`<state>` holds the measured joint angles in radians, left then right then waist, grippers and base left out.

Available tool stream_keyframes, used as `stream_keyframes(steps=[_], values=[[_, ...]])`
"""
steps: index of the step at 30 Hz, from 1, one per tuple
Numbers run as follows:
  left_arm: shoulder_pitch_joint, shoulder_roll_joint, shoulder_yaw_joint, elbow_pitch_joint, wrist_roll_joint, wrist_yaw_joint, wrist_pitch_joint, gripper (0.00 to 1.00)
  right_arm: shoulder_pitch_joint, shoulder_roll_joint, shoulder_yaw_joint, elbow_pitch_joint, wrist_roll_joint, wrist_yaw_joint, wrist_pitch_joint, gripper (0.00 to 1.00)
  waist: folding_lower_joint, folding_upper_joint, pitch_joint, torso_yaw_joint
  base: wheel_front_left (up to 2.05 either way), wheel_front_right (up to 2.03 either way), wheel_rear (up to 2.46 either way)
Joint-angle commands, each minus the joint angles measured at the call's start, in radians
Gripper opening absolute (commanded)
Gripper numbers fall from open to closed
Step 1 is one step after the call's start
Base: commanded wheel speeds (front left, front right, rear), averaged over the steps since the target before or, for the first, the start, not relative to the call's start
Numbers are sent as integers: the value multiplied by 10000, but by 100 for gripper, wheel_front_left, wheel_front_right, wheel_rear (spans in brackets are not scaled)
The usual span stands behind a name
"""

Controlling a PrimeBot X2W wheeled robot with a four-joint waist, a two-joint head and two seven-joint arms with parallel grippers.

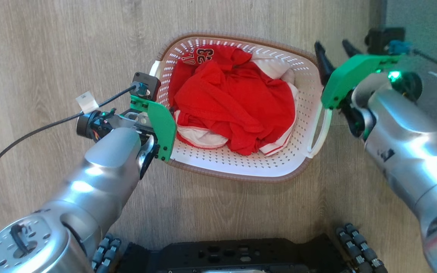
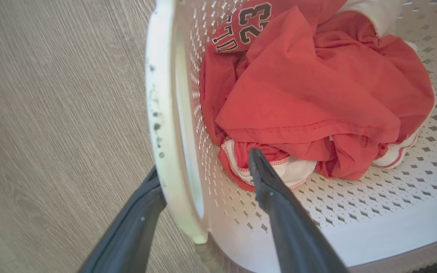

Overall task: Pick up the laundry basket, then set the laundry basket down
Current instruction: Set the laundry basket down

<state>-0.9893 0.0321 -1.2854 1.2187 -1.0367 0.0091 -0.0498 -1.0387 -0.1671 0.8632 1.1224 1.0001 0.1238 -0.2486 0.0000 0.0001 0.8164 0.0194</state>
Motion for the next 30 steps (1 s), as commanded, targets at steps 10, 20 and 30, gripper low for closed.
stream_keyframes(steps=[10, 20, 30], values=[[169, 181, 51, 328, 40, 41, -375, 100, 2810, 29, -3409, -2518, -3016, 69, -131, 100, 0, -1, -646, -92, 0, 0, 0], [894, 181, 143, 143, -12, 273, -1846, 100, 4015, 535, -4828, -3287, -4197, 69, -131, 100, 0, -1, -2430, 97, 0, 0, 0], [2063, 913, 3164, -3303, 2447, 1428, -2117, 100, 5692, 681, -6180, -5084, -4959, 69, -131, 100, 0, -1, -4377, 309, 0, 0, 0]])
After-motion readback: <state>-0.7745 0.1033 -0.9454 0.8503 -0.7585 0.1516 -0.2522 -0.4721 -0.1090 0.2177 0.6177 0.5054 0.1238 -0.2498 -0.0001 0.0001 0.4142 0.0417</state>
